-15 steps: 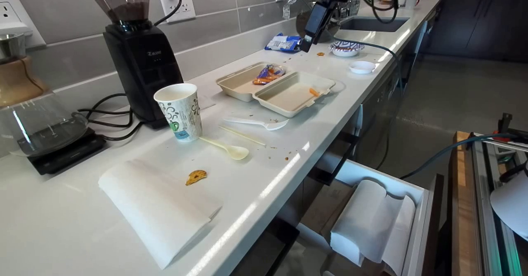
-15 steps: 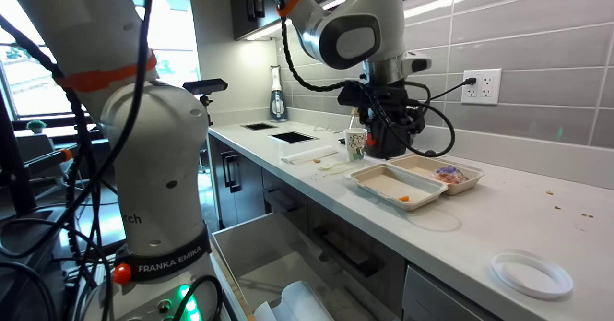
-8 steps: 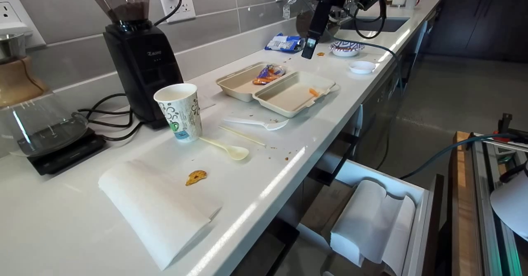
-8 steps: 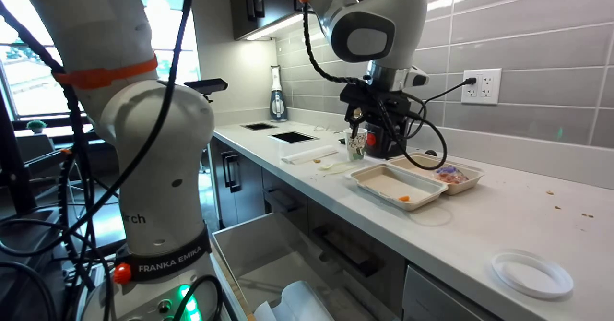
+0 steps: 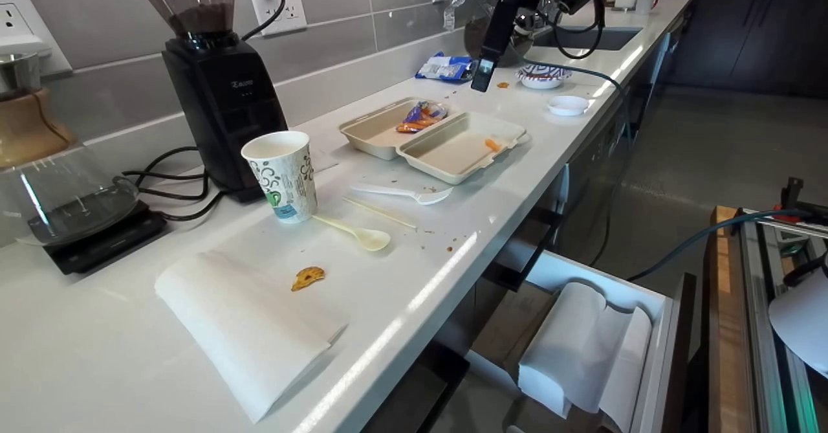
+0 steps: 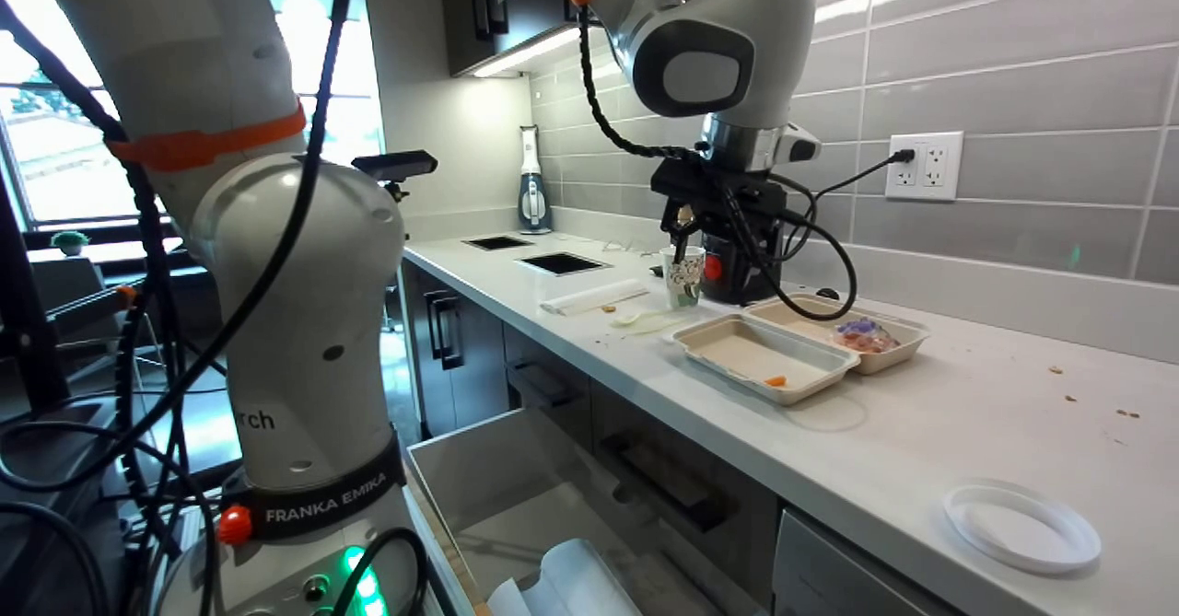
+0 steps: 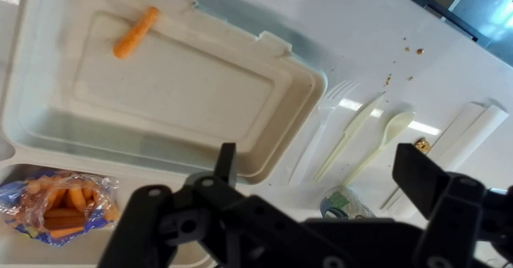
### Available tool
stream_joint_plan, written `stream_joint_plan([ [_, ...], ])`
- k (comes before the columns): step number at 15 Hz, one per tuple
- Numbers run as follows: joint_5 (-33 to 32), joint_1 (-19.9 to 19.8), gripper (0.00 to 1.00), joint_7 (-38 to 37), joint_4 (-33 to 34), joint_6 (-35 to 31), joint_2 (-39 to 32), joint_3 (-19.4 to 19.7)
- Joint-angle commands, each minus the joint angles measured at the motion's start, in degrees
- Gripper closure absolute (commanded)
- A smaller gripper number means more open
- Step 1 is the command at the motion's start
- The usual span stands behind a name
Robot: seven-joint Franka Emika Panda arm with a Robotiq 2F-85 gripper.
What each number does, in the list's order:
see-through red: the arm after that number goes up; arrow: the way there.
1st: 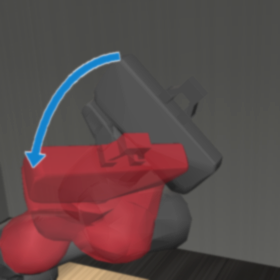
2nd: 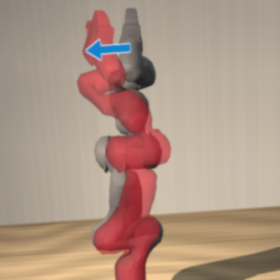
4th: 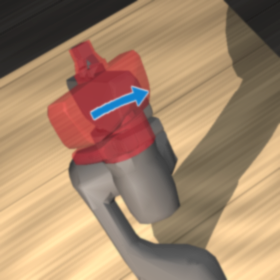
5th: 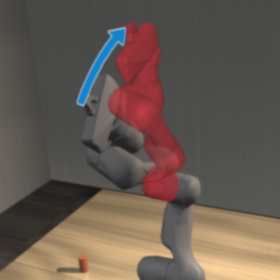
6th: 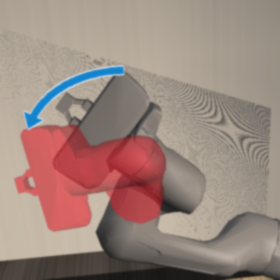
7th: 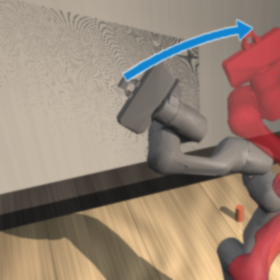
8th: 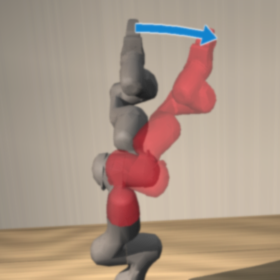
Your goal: Put the orange object in the carton box inside the pack
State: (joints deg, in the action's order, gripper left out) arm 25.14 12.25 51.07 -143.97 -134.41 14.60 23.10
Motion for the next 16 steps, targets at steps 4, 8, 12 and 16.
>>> stream_joint_plan([
  [4,-10.6,-10.6,0.00,-8.9,0.2,4.4,-0.6,-9.3],
  [8,-16.9,-13.6,0.00,-15.5,0.2,6.3,-0.4,-11.7],
  [12,-19.8,-14.3,0.00,-18.1,-0.5,3.7,-0.9,-12.8],
  [16,-21.5,-14.6,0.00,-18.4,-1.0,1.6,-1.9,-13.0],
])
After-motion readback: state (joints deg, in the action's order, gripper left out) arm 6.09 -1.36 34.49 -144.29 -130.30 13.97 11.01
